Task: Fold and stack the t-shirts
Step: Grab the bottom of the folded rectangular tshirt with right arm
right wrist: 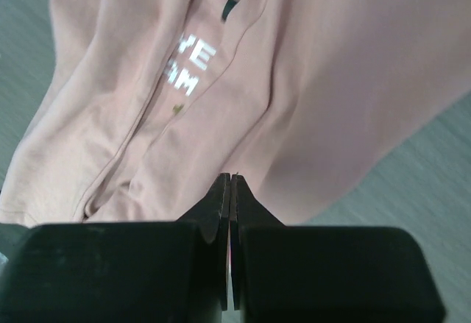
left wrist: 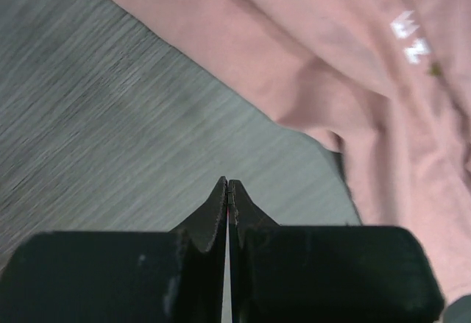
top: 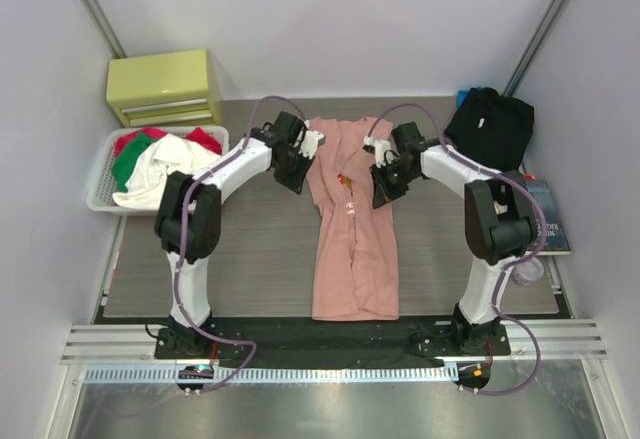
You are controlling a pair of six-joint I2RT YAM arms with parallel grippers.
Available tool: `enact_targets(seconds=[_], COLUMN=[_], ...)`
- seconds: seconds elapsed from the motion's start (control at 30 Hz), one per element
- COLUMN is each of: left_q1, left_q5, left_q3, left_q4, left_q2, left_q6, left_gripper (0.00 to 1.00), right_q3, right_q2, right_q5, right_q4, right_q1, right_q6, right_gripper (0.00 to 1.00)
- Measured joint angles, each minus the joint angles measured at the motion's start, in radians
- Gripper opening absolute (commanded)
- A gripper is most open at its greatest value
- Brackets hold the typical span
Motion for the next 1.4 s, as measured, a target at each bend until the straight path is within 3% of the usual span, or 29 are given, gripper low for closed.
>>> enact_targets(seconds=[0.2, 0.47, 1.1, 1.4], left_q1=[0.01, 0.013, 0.069, 0.157], left_q5=[0.002, 0.064, 0.202, 0.217], left_q3=[0.116, 0.241, 0.772, 0.82], left_q4=[-0.044, -0.092, -0.267, -0.269], left_q2=[0.225, 0.284, 0.621, 0.65], left_q6=[-0.032, -0.073, -0.134, -0.15], left_gripper=[0.0, 0.0, 0.0, 0.0], right_q3=[0.107, 0.175, 0.75, 0.869], right_q2=[0.167, 0.206, 0.616, 0.687], right_q5=[0.006, 0.003, -0.171, -0.185], right_q4=[0.01, -0.006, -0.145, -0.155], right_q1=[0.008, 0.01, 0.01, 0.01], right_q6=[0.017, 0.017, 0.084, 0.114], right_gripper=[0.01, 0.01, 0.01, 0.01])
